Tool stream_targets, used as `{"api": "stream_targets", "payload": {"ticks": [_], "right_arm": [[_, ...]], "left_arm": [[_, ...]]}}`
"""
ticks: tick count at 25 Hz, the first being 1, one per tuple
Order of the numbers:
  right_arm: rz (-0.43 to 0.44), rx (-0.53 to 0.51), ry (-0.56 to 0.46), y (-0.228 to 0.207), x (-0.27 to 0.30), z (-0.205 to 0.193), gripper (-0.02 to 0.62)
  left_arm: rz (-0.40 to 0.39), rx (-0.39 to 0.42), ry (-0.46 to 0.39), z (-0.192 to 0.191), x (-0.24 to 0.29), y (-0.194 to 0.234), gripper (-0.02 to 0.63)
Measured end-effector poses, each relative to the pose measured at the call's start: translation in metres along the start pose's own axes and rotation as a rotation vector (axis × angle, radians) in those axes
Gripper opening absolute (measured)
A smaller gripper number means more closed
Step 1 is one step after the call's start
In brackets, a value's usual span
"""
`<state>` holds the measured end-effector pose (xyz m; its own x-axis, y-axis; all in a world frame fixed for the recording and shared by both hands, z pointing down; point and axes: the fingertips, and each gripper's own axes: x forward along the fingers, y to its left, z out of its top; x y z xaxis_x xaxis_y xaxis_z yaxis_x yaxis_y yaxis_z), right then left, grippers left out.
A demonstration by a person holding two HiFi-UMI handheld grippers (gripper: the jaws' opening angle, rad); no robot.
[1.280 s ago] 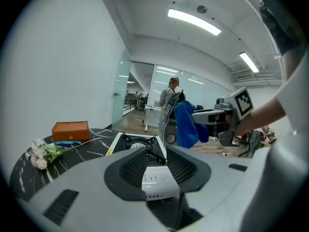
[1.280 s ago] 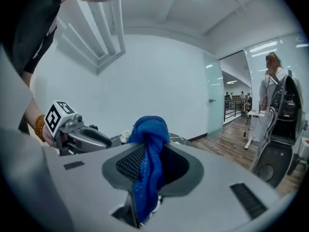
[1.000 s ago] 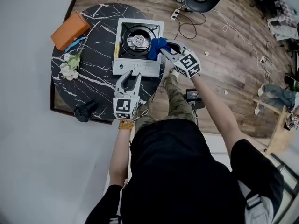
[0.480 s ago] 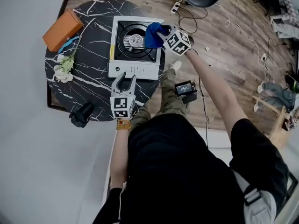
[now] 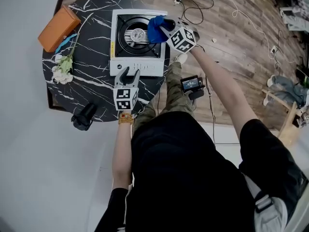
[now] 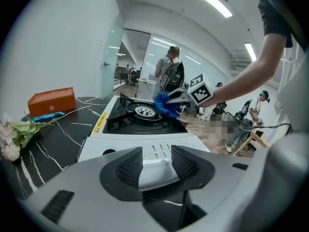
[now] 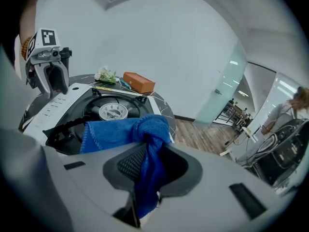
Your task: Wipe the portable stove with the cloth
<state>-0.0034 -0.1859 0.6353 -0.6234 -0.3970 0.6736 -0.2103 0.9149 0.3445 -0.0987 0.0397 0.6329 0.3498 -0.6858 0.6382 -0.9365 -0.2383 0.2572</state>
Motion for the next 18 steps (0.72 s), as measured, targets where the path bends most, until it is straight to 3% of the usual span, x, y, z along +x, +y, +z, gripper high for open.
{"api": "stream_targets", "payload": {"ticks": [4, 7, 18], "right_arm": [[0.002, 0.041, -0.007, 0.006, -0.002, 0.0, 0.066], [0.019, 0.068, -0.018, 0.013, -0.005, 0.001, 0.063], [0.082, 0.124, -0.05, 0.049, -0.021, 0.004, 0.061]], "left_arm": [[-0.017, 0.0, -0.005, 0.001, 0.001, 0.005, 0.155], [0.007, 0.029, -0.016, 0.002, 0.002, 0.005, 0.149], [0.061, 0.011, -0.038, 0.002, 0.004, 0.008, 0.132]]}}
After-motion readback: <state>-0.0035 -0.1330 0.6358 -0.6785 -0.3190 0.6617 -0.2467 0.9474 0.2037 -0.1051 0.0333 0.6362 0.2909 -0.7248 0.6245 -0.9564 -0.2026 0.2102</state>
